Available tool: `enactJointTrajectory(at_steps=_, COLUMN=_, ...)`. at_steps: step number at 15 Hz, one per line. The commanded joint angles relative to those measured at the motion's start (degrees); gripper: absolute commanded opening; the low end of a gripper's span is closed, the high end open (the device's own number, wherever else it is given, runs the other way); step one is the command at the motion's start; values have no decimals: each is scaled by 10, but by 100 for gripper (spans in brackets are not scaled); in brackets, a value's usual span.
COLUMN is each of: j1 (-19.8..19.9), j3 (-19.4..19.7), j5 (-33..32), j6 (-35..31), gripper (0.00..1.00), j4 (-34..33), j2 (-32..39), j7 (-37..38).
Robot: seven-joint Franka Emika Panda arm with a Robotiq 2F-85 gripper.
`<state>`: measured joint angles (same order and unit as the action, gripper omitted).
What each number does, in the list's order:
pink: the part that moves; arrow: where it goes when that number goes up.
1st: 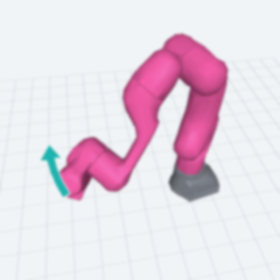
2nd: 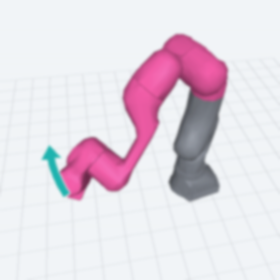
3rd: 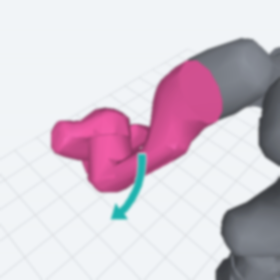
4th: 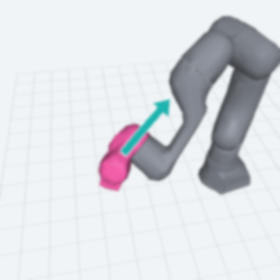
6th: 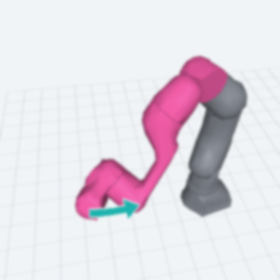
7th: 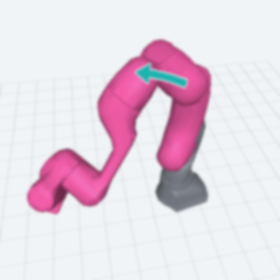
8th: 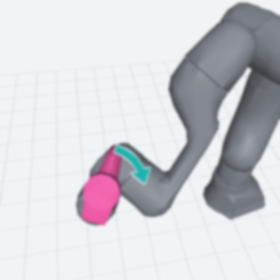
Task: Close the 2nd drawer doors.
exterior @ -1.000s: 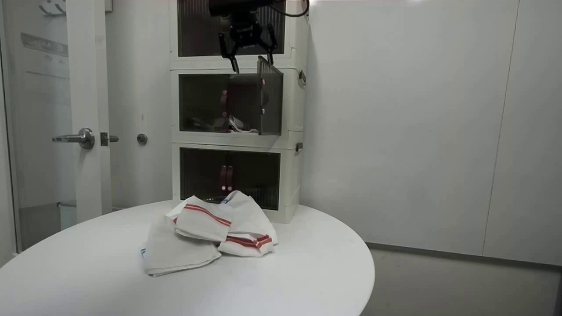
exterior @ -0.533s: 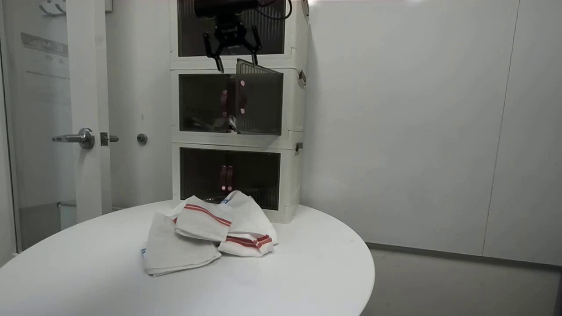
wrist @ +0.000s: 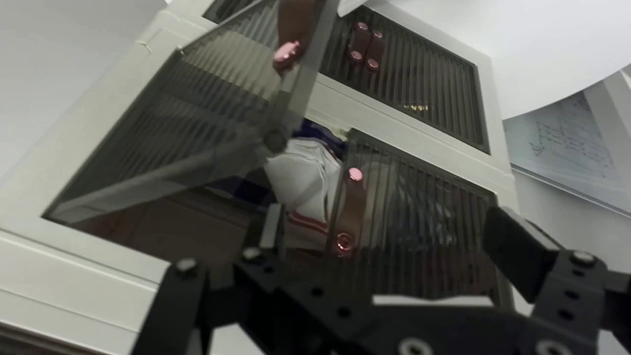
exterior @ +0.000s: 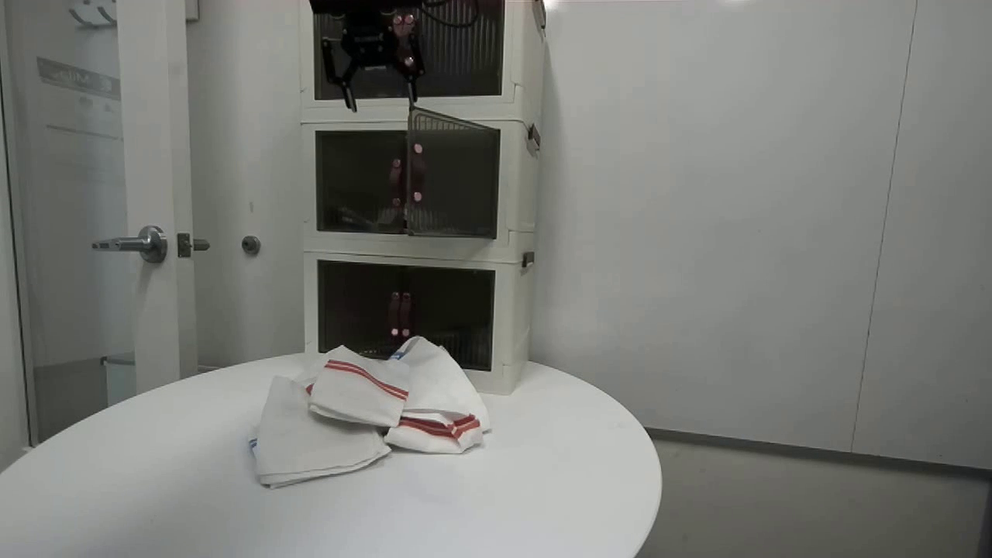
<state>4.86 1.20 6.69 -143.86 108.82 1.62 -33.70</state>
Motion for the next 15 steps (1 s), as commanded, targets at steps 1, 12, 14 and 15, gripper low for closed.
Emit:
enactJointTrajectory(at_steps=1, j1=-11, j3=-2, j5=42, j6=25, gripper=100, j4=1, j2=-14, j7=-36)
enactJointTrajectory(at_steps=12, j1=3, j3=54, j5=-15, j6=301, gripper=100, j4=-53, j2=-107, j7=-31)
enactJointTrajectory(at_steps=14, j1=8, j3=58, j5=-74, j6=320, gripper=100, j4=-68, j2=-105, j7=-29)
enactJointTrajectory(at_steps=15, j1=11, j3=59, j5=-111, j6=316, gripper=100, j4=-68, j2=-101, j7=-40)
